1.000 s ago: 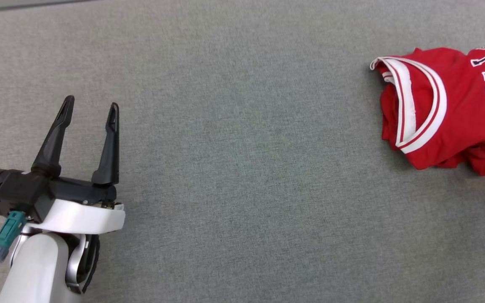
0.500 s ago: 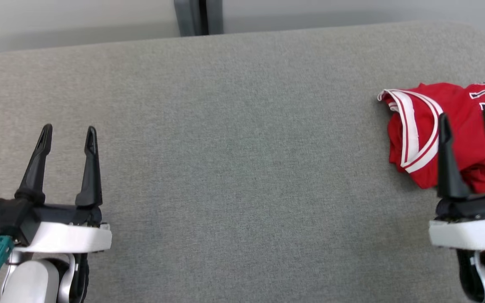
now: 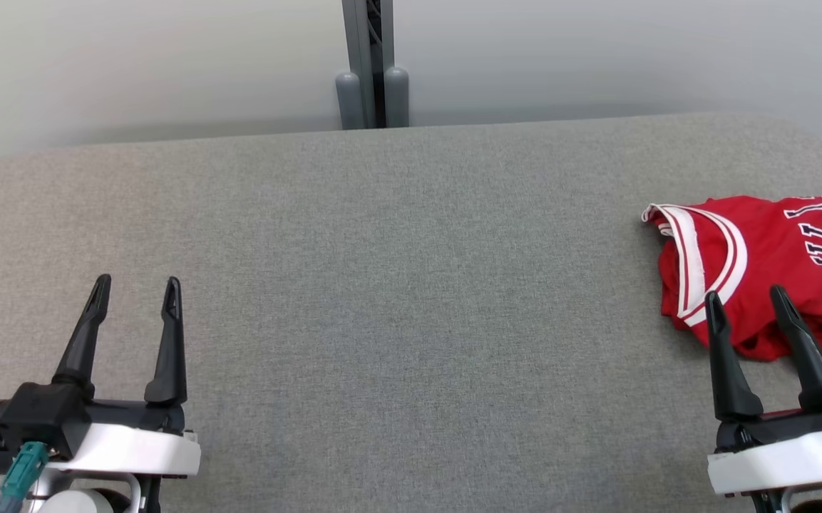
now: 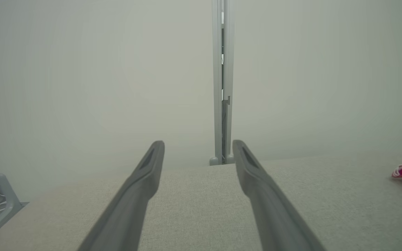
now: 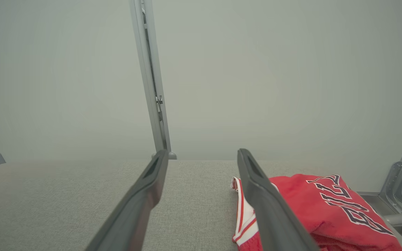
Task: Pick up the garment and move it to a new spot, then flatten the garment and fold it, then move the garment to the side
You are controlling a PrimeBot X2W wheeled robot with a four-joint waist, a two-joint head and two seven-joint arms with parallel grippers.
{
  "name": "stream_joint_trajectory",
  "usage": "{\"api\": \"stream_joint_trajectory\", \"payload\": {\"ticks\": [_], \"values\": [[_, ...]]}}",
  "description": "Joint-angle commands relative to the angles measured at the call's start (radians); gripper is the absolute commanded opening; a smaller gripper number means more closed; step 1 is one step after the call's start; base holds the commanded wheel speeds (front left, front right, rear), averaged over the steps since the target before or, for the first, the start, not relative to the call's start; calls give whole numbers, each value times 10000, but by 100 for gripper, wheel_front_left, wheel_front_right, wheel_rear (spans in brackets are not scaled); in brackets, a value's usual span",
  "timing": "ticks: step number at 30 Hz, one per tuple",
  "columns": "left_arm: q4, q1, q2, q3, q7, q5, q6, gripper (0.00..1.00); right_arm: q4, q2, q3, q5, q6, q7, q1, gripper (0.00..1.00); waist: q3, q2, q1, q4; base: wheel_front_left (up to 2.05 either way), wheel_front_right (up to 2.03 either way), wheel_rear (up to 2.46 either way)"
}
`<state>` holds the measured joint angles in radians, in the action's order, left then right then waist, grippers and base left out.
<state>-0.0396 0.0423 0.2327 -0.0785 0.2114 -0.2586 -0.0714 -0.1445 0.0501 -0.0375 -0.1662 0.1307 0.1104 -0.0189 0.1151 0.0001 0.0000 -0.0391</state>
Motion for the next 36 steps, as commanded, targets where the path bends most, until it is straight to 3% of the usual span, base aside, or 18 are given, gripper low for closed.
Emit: {"api": "stream_joint_trajectory", "payload": {"ticks": [1, 13, 36], "values": [[19, -88, 10, -3, -18, -41, -21, 100, 37, 28, -72, 80, 3, -16, -147, 100, -148, -1, 0, 48, 0, 0, 0], [120, -596, 24, -249, -242, -108, -50, 100, -165, 28, -285, 58, 3, -385, -898, 100, -713, -1, 0, 184, 0, 0, 0], [856, -599, -55, -353, -269, -467, -148, 100, -103, 30, -390, -33, 3, -564, -997, 100, -772, -1, 0, 226, 0, 0, 0]]}}
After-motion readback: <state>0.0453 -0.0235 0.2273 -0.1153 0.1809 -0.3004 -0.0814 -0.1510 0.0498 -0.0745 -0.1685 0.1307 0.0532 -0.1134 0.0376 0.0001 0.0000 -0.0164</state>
